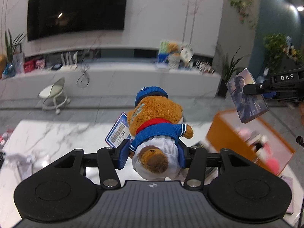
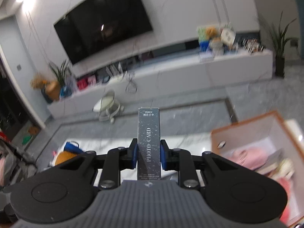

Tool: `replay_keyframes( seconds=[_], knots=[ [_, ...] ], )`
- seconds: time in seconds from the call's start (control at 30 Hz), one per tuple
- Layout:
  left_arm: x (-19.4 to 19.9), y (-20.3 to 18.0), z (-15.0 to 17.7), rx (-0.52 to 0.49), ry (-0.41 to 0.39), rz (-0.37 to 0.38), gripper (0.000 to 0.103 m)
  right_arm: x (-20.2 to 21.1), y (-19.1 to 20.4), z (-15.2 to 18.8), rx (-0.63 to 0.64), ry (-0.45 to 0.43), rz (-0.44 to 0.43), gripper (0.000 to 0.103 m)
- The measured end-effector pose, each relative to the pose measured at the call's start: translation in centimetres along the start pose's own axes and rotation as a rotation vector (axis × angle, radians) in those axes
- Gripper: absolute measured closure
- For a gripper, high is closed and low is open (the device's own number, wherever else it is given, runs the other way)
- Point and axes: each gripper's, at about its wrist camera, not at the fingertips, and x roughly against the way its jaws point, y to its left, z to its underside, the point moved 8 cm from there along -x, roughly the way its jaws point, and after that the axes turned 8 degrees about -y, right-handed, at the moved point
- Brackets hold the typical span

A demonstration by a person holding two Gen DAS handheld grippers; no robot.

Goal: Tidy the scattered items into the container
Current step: 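Carry the sailor bear with the left tool while the right tool carries the card box to the orange box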

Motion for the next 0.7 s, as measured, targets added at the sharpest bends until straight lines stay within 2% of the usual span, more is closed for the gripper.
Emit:
replay_keyframes(
  seconds=[0.2, 0.4, 0.53, 0.7],
  knots=[
    [1.4, -5.2, -5.7, -0.042, -0.149, 0.073, 0.046, 6.5, -2.6, -5.9, -0.003, -0.183, 0.053, 0.078],
    [2.4, -11.7, -10.3, -0.101, -0.292, 0.150, 0.045, 10.7, -5.6, -8.2, -0.002, -0.293, 0.070, 0.078],
    [1.2, -15.7, -11.0, -0.124, -0.319, 0.205, 0.045, 11.6, -8.3, -8.5, -0.024, -0.313, 0.090, 0.078],
    [-2.0, -20.1, -10.5, -0.131, -0.285, 0.269, 0.045, 11.6, -11.7, -8.4, -0.072, -0.318, 0.119, 0.078]
  ],
)
